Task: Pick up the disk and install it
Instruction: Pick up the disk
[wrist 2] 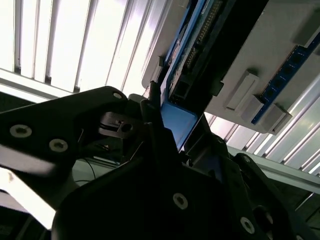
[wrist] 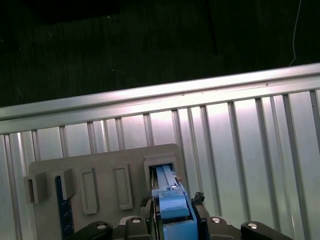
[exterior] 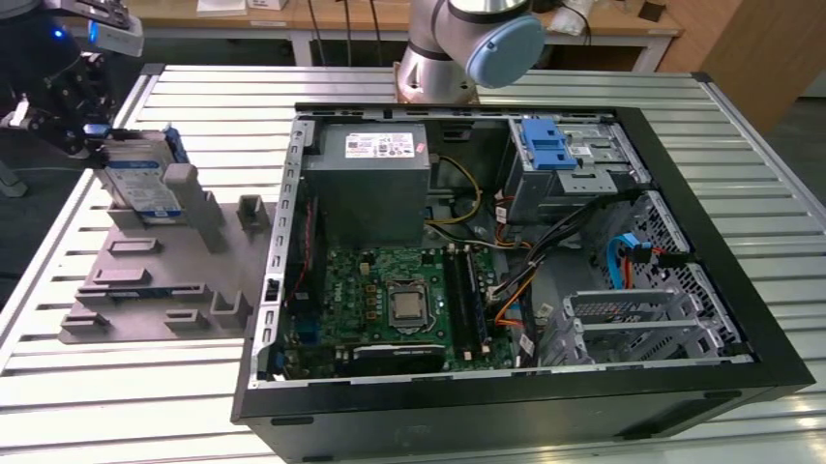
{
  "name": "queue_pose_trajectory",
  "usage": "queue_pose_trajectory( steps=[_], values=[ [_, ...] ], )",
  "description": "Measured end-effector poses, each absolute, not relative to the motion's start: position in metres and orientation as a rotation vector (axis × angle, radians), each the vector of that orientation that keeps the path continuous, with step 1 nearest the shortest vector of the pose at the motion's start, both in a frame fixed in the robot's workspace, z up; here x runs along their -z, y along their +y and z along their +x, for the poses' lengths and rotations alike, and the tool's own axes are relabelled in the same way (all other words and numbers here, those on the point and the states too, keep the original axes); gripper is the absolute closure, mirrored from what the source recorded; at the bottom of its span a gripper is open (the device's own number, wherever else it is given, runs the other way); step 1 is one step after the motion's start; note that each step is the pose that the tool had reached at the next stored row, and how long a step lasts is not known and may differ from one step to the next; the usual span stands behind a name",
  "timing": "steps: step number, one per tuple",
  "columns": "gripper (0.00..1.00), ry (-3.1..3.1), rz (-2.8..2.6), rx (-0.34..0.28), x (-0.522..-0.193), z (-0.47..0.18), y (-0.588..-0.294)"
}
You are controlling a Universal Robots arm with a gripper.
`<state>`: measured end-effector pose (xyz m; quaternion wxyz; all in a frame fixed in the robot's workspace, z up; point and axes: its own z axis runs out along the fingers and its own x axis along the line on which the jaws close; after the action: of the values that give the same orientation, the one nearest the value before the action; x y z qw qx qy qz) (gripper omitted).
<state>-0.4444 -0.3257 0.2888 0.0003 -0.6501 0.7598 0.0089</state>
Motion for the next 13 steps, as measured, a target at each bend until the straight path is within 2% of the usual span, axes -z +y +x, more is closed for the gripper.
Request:
queue_pose_trajectory(
  steps=[1, 5, 6, 13],
  values=[
    [0.56, 2.387, -2.042, -0.028, -0.2887, -0.4444, -0.3257],
    [0.58, 2.387, -2.042, -0.028, -0.2887, -0.4444, -0.3257],
    [0.62, 2.387, -2.042, -0.028, -0.2887, -0.4444, -0.3257],
    [0.62, 2.358, -2.074, -0.027, -0.2886, -0.4467, -0.3293]
  ],
)
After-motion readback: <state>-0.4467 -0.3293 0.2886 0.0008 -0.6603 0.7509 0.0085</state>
